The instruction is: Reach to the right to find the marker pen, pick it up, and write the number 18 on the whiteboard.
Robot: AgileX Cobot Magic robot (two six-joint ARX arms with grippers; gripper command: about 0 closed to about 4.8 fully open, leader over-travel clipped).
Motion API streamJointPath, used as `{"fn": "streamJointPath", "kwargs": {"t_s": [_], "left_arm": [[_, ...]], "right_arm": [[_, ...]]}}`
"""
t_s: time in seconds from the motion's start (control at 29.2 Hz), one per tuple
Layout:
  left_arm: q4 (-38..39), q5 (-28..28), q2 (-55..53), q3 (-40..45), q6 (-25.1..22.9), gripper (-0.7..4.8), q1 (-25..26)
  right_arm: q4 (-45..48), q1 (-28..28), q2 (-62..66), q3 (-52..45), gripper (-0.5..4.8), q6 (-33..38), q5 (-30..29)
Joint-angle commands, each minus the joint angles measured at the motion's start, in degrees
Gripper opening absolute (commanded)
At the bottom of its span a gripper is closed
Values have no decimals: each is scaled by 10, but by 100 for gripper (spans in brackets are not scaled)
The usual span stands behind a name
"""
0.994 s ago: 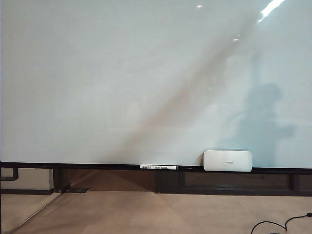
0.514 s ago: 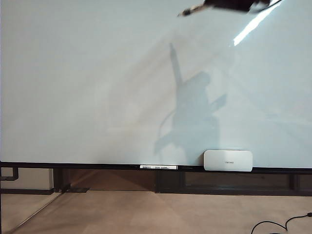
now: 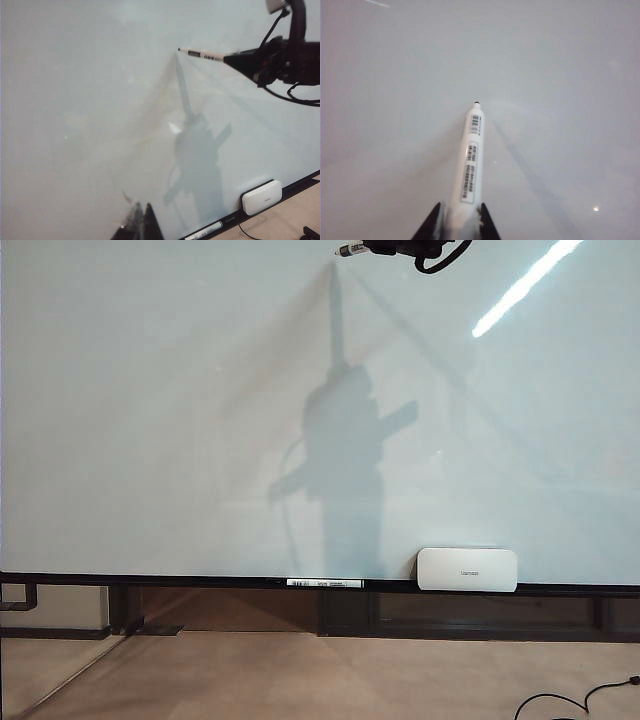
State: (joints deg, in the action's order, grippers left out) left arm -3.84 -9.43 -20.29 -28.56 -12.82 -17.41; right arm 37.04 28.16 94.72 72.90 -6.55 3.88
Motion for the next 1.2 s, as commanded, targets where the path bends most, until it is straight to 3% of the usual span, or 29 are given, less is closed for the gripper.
{"fn": "streamJointPath", "kwargs": {"t_s": [0.03, 1.2], "left_arm": [[-7, -11, 0, -2, -7, -5, -1], [-5, -35, 0, -2, -23, -5, -1]], "right_arm": [[14, 2, -4, 4, -3, -8, 3], [31, -2, 15, 4, -3, -40, 26]]}}
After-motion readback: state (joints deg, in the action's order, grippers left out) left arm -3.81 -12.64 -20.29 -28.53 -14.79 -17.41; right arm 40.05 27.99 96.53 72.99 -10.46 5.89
